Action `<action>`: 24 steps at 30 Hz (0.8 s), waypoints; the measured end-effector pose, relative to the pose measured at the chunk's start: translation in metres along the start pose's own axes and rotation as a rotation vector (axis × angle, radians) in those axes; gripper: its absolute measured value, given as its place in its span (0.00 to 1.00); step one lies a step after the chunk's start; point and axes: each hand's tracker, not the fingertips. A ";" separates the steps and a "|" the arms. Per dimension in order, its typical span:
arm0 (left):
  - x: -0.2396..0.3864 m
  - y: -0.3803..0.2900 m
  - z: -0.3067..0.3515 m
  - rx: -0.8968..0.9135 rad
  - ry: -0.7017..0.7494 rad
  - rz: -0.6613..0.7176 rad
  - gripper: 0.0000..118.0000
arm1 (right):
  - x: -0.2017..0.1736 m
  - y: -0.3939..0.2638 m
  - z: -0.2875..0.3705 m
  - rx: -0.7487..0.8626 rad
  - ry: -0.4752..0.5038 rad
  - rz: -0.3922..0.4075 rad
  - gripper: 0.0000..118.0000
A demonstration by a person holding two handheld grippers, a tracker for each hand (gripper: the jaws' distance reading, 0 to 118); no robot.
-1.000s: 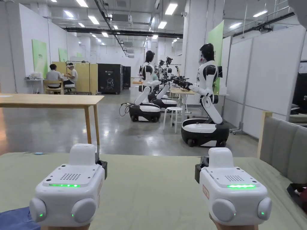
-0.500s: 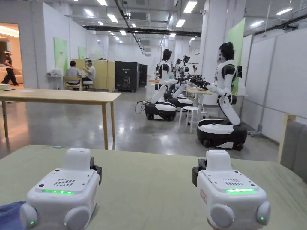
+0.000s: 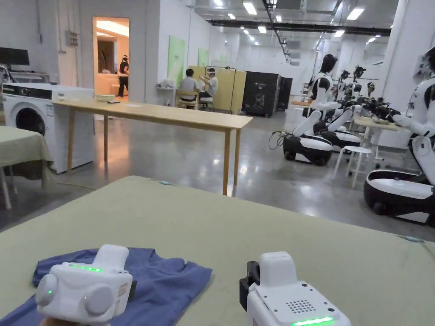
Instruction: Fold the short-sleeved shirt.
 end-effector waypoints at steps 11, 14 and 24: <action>0.012 0.018 -0.144 -0.169 -0.067 0.005 0.99 | 0.022 -0.048 -0.050 -0.132 -0.018 -0.004 0.00; 0.026 0.024 -0.164 -0.175 -0.018 0.032 0.99 | 0.035 -0.062 -0.062 -0.174 -0.043 -0.016 0.00; 0.034 0.025 -0.181 -0.217 0.048 0.067 0.95 | 0.069 -0.089 -0.081 -0.274 -0.113 -0.040 0.00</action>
